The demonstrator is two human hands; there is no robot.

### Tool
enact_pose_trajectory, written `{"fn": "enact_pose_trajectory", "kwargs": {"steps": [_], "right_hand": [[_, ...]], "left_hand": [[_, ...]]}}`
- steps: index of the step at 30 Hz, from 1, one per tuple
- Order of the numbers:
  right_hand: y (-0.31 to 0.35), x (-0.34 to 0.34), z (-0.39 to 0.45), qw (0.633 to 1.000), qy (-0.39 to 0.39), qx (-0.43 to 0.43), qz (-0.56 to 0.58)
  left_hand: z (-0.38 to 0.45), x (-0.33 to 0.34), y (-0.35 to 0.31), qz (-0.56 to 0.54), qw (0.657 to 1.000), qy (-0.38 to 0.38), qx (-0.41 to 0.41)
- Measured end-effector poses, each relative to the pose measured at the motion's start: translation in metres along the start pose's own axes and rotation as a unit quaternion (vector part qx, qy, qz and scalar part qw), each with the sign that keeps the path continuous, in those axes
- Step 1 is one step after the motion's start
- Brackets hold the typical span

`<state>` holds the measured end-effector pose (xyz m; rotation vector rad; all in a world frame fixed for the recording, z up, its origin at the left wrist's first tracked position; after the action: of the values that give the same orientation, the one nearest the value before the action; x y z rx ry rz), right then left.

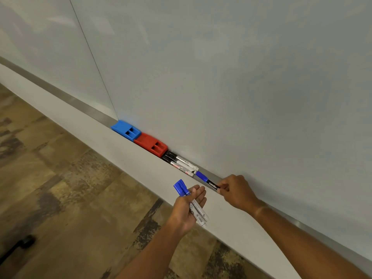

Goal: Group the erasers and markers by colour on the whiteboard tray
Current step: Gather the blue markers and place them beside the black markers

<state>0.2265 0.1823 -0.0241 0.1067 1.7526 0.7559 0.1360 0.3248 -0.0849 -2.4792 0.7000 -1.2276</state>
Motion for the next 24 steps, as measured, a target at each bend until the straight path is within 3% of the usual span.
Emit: {"fn": "enact_pose_trajectory", "kwargs": {"steps": [10, 24], "right_hand": [[-0.007, 0.013, 0.023, 0.999, 0.035, 0.034, -0.024], [-0.013, 0.021, 0.023, 0.999, 0.014, 0.034, -0.008]], "left_hand": [[0.002, -0.012, -0.008, -0.026, 1.000, -0.007, 0.007], [-0.003, -0.004, -0.006, -0.032, 0.999, -0.007, 0.031]]}}
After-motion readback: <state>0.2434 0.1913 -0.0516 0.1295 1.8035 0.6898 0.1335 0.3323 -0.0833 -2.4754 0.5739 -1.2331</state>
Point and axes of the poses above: each hand's wrist, its own z-axis towards the middle knuckle, its own x-axis out of the palm, y = z × x, the point moved 4 cm from there along z, towards the middle knuckle
